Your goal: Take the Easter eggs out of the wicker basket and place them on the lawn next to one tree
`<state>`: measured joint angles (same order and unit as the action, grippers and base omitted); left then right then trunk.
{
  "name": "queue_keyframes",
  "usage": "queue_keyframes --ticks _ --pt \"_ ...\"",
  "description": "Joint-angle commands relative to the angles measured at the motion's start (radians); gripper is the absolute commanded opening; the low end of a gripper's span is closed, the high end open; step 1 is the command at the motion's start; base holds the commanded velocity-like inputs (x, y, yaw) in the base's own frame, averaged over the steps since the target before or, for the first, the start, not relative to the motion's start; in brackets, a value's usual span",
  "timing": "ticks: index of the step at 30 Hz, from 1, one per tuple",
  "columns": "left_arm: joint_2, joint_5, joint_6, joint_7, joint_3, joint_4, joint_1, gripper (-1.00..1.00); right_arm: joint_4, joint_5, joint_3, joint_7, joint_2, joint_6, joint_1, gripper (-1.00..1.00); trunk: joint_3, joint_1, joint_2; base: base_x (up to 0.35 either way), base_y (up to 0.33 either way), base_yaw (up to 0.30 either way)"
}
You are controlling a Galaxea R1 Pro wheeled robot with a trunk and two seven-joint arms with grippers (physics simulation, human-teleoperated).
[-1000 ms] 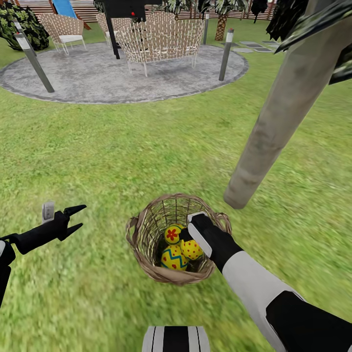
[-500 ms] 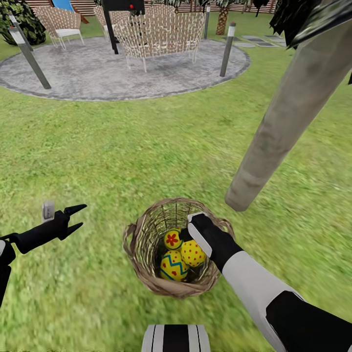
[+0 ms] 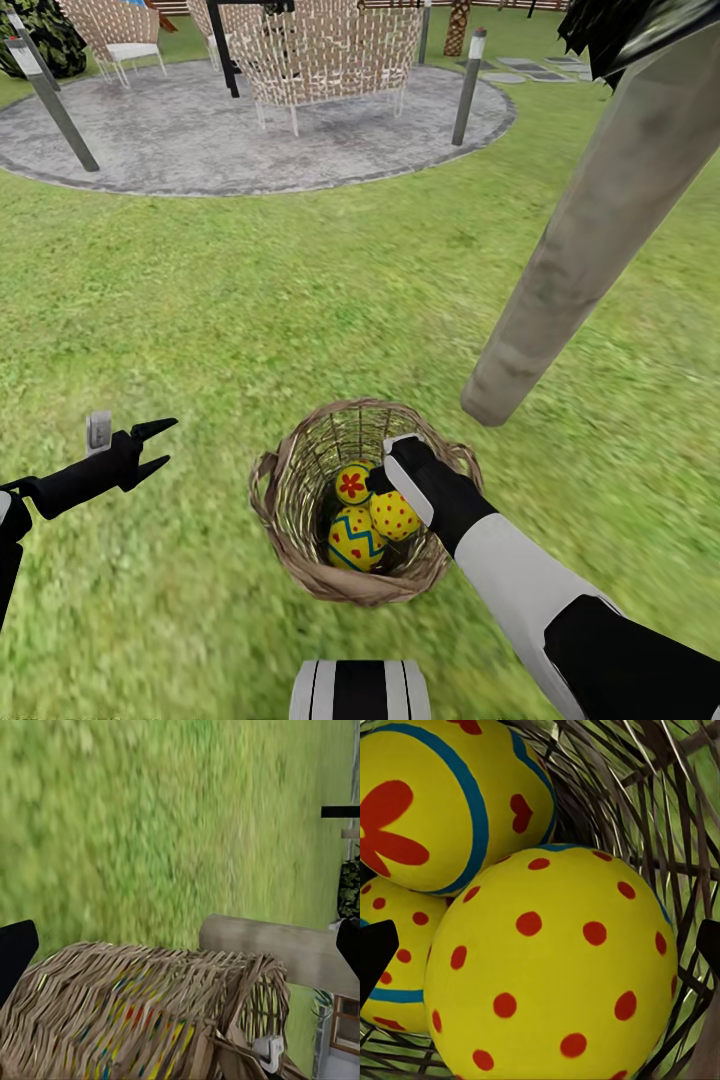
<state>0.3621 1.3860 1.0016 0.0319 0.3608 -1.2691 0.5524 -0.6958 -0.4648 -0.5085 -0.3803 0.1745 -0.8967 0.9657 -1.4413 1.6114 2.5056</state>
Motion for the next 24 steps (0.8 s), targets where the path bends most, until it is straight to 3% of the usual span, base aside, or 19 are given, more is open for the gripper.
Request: queue_keyframes --ticks 1,13,20,24 --pt "0.000 0.004 0.005 0.003 0.001 0.000 0.001 1.00 0.000 -0.010 -0.002 -0.010 0.000 -0.003 0.001 1.00 -0.001 0.000 0.000 0.000 0.000 0.000" --pt "0.000 0.004 0.005 0.003 0.001 0.002 0.000 1.00 0.011 -0.013 0.000 -0.012 0.000 -0.008 0.001 1.00 -0.012 0.001 0.001 0.000 0.000 0.000" --pt "-0.002 0.004 0.005 0.003 0.001 0.007 0.000 1.00 0.021 -0.014 0.004 -0.012 0.000 -0.009 0.001 1.00 -0.035 0.004 0.002 0.000 0.000 0.000" --pt "-0.002 0.004 0.005 0.003 0.001 0.007 0.001 1.00 0.021 -0.014 0.050 -0.013 0.000 -0.010 0.001 1.00 -0.039 0.004 0.003 0.000 0.000 0.000"
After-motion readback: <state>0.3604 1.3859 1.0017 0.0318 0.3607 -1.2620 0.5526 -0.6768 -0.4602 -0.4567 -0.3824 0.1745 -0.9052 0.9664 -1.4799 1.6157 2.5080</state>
